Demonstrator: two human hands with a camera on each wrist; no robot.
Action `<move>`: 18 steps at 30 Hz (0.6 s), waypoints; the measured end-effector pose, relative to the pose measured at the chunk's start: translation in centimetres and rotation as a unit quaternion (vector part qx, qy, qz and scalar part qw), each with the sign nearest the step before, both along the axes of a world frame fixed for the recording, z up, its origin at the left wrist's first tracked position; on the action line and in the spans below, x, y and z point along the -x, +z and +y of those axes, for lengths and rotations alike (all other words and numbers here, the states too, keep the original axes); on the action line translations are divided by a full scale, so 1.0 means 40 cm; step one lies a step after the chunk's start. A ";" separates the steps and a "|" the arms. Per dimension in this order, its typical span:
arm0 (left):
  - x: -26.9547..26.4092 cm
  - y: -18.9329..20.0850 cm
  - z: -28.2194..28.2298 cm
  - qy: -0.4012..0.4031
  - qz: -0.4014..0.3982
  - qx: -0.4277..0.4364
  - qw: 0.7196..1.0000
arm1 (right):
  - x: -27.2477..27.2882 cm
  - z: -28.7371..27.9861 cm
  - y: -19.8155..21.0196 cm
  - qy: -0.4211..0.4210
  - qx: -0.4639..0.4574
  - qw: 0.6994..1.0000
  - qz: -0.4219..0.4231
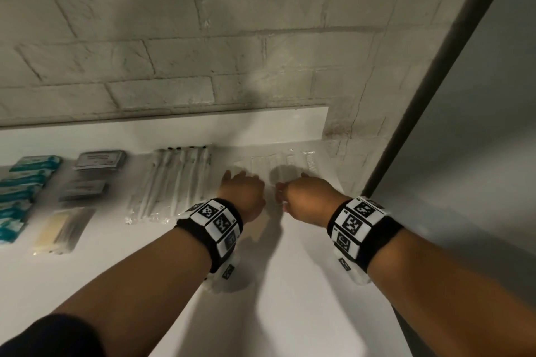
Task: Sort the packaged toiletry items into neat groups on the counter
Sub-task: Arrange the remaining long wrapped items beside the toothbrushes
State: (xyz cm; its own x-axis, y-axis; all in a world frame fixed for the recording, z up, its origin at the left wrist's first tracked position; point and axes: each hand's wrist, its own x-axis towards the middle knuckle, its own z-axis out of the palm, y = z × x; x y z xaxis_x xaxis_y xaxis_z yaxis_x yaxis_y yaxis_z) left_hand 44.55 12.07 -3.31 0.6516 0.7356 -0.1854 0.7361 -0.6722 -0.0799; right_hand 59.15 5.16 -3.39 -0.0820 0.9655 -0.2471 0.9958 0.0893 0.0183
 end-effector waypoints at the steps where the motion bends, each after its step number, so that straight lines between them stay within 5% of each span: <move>1: -0.001 0.001 0.001 0.001 0.001 0.003 1.000 | 0.000 -0.001 0.001 -0.003 -0.001 1.000 0.004; 10: 0.041 0.011 0.000 0.040 -0.040 0.008 0.998 | 0.023 -0.014 0.027 0.004 -0.013 0.999 0.032; 18: 0.097 0.026 -0.011 0.028 0.059 0.037 0.997 | 0.089 0.003 0.026 0.049 0.037 0.998 0.018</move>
